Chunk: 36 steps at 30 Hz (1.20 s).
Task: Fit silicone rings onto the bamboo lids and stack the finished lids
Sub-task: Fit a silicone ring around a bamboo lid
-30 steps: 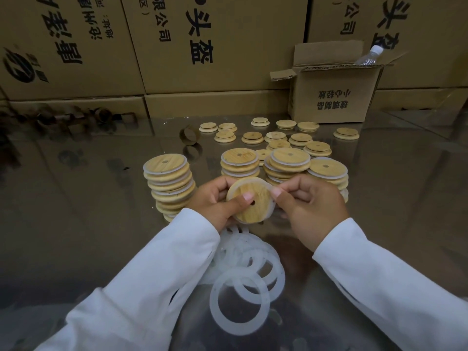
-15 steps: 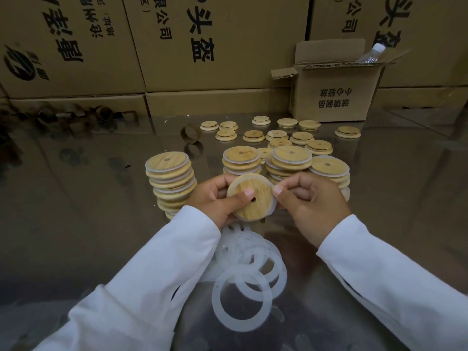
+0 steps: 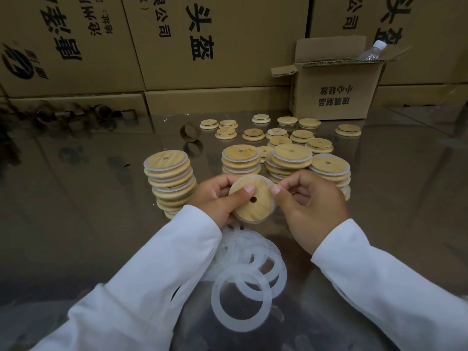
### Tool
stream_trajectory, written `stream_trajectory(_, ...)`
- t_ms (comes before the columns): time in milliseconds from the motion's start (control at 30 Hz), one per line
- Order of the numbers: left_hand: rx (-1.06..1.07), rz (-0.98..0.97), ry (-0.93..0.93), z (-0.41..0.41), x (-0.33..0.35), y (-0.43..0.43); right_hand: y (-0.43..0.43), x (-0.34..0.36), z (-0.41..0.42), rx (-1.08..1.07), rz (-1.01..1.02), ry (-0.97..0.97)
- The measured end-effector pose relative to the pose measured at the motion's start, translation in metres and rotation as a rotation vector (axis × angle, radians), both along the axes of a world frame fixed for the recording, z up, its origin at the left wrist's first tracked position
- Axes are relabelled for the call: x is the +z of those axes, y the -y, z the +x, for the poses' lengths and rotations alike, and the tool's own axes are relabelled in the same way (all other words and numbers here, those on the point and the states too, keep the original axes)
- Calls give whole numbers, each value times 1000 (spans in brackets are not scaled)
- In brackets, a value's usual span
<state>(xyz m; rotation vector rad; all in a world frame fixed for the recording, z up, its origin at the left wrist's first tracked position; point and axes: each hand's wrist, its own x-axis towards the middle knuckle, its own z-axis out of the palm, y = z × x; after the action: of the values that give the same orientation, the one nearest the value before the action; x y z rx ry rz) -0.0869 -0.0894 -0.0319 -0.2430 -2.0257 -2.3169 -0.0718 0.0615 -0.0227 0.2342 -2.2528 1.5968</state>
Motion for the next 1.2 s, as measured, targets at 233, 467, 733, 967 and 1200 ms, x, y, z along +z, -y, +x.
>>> stream_trajectory(233,-38,53,-29,2,5,1,-2,5,-3,44,-119,42)
stream_trajectory(467,-53,82,-23,2,7,2,-4,7,-1,88,-74,15)
stream_trajectory(733,-14,108,-25,3,6,1,-5,7,-4,173,-194,206)
stream_trajectory(967,38,71,-30,2,7,3,-4,1,-5,146,-100,274)
stream_trajectory(1200,62,40,-40,4,8,0,0,0,-6,108,54,236)
